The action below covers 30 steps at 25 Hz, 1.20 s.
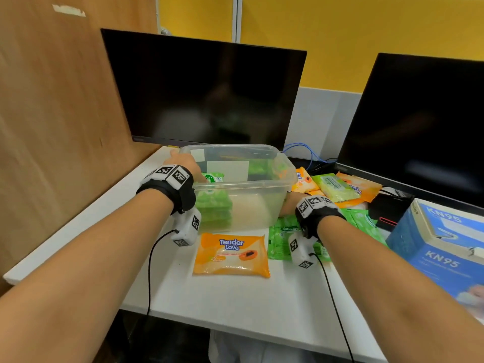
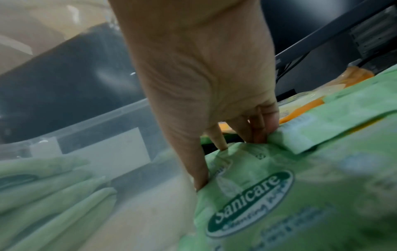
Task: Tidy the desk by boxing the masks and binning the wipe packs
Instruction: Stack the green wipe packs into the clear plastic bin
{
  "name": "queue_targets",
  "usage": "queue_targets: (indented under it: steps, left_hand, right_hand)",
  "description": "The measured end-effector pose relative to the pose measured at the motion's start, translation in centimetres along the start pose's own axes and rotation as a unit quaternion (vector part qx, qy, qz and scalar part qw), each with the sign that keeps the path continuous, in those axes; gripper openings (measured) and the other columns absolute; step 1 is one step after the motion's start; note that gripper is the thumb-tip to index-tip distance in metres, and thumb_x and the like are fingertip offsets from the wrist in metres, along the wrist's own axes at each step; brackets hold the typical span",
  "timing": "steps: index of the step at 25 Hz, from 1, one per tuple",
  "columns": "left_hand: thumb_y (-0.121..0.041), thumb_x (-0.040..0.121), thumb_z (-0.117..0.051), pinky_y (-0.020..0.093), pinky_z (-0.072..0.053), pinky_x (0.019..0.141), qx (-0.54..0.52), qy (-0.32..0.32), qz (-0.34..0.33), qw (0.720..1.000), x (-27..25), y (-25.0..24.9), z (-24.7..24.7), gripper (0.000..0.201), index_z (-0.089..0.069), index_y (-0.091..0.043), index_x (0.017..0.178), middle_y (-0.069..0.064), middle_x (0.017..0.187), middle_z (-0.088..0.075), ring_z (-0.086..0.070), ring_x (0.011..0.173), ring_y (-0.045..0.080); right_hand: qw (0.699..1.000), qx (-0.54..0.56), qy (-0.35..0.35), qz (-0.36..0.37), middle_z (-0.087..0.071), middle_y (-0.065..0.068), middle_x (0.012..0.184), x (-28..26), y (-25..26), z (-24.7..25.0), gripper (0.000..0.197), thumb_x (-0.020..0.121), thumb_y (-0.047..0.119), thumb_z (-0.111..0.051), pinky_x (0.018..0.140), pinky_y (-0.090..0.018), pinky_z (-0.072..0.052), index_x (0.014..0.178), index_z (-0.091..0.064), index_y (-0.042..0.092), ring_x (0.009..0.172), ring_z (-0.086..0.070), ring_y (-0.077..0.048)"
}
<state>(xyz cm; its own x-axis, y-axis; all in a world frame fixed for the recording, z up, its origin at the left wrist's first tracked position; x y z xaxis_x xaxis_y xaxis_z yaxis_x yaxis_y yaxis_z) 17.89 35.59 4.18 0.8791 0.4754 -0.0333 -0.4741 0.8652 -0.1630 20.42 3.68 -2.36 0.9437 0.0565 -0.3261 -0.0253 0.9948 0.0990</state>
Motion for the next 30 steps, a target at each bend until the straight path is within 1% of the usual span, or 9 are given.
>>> queue_targets:
  steps: [3, 6, 12, 16, 18, 21, 23, 26, 30]
  left_hand:
    - [-0.059, 0.063, -0.077, 0.038, -0.044, 0.083, 0.001, 0.005, 0.001, 1.000, 0.5, 0.2, -0.3, 0.084, -0.052, -0.014, 0.128, 0.008, 0.128, -0.046, -0.047, 0.119, 0.029]
    - [-0.059, 0.062, -0.078, 0.040, -0.046, 0.084, -0.009, -0.003, 0.004, 1.000, 0.8, 0.3, -0.4, 0.086, -0.050, -0.015, 0.130, 0.008, 0.128, -0.046, -0.047, 0.119, 0.029]
    - [-0.051, 0.067, -0.079, 0.041, -0.046, 0.090, -0.024, -0.021, 0.005, 0.999, 0.3, 0.4, 0.0, 0.090, -0.039, -0.014, 0.138, 0.012, 0.132, -0.043, -0.049, 0.119, 0.031]
    - [-0.052, 0.066, -0.079, 0.042, -0.047, 0.090, -0.019, -0.020, 0.000, 1.000, 0.3, 0.3, -0.1, 0.089, -0.040, -0.012, 0.136, 0.012, 0.129, -0.045, -0.049, 0.119, 0.031]
    - [-0.050, 0.068, -0.079, 0.041, -0.047, 0.083, -0.022, -0.015, 0.001, 1.000, 0.3, 0.2, -0.2, 0.086, -0.040, -0.012, 0.135, 0.012, 0.129, -0.044, -0.049, 0.118, 0.031]
    - [-0.049, 0.073, -0.075, 0.039, -0.041, 0.071, -0.003, -0.002, 0.004, 1.000, 0.1, 0.1, -0.3, 0.078, -0.044, -0.012, 0.134, 0.013, 0.125, -0.045, -0.049, 0.115, 0.030]
    - [-0.047, 0.075, -0.073, 0.038, -0.041, 0.071, -0.014, -0.004, 0.008, 1.000, 0.0, 0.1, -0.3, 0.074, -0.042, -0.013, 0.134, 0.013, 0.126, -0.042, -0.051, 0.111, 0.031]
    - [-0.046, 0.082, -0.065, 0.038, -0.042, 0.074, -0.036, -0.018, 0.012, 0.999, -0.1, 0.0, 0.0, 0.067, -0.042, -0.013, 0.135, 0.014, 0.130, -0.040, -0.052, 0.111, 0.033]
    - [-0.053, 0.081, -0.062, 0.038, -0.038, 0.071, -0.001, 0.009, 0.000, 1.000, 0.0, -0.3, -0.3, 0.067, -0.048, -0.013, 0.133, 0.012, 0.131, -0.043, -0.047, 0.119, 0.030]
  right_hand:
    - [1.000, -0.015, -0.010, -0.011, -0.064, -0.009, 0.121, -0.4, -0.1, -0.4, 0.035, 0.087, 0.020, -0.062, 0.095, -0.038, -0.050, 0.122, -0.058, 0.013, 0.108, -0.062, -0.026]
    - [0.998, 0.047, -0.020, 0.034, -0.070, -0.005, 0.102, 1.1, 0.5, -0.6, 0.048, 0.067, 0.049, -0.070, 0.083, -0.040, -0.054, 0.105, -0.064, 0.022, 0.088, -0.065, -0.026]
    - [0.981, 0.194, 0.007, 0.011, -0.064, -0.012, 0.094, 0.8, 0.0, 0.1, 0.028, 0.075, 0.025, -0.076, 0.076, -0.035, -0.054, 0.091, -0.060, 0.008, 0.082, -0.060, -0.028]
    - [0.949, 0.308, 0.058, 0.015, -0.058, -0.002, 0.122, 0.6, -1.4, -0.4, 0.051, 0.067, 0.021, -0.076, 0.099, -0.029, -0.046, 0.114, -0.060, 0.013, 0.110, -0.058, -0.022]
    - [0.902, 0.426, 0.047, 0.051, -0.050, 0.006, 0.126, 1.4, -1.6, -0.2, 0.054, 0.068, 0.012, -0.077, 0.098, -0.021, -0.041, 0.117, -0.058, 0.022, 0.106, -0.052, -0.014]
    - [0.737, 0.671, 0.084, 0.023, -0.058, -0.018, 0.130, -0.7, -1.7, -0.3, 0.022, 0.079, 0.012, -0.058, 0.074, -0.041, -0.053, 0.100, -0.063, 0.016, 0.084, -0.061, -0.028]
    - [0.630, 0.767, 0.121, -0.019, -0.067, -0.016, 0.109, -1.7, -1.6, -0.7, 0.029, 0.082, 0.018, -0.048, 0.074, -0.042, -0.051, 0.105, -0.065, 0.013, 0.085, -0.063, -0.033]
    - [0.594, 0.803, 0.010, -0.042, -0.063, -0.010, 0.108, -1.3, -3.7, 3.0, 0.036, 0.076, 0.028, -0.051, 0.079, -0.041, -0.048, 0.109, -0.058, 0.014, 0.091, -0.060, -0.030]
    - [0.612, 0.778, -0.139, 0.028, -0.053, -0.012, 0.121, -0.8, -3.5, 9.9, 0.066, 0.068, 0.027, -0.060, 0.083, -0.048, -0.052, 0.131, -0.040, 0.019, 0.096, -0.061, -0.032]
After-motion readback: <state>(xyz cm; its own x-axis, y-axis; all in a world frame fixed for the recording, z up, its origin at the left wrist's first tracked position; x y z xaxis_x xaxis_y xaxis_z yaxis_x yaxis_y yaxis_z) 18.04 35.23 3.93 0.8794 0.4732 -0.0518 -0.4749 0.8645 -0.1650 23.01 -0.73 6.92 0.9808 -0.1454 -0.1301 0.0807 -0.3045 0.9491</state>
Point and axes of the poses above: each hand's wrist, its own x-axis towards the middle knuckle, its own z-axis out of the back of the hand, y = z × x, the point moved 9 cm from there along x, towards the middle knuckle
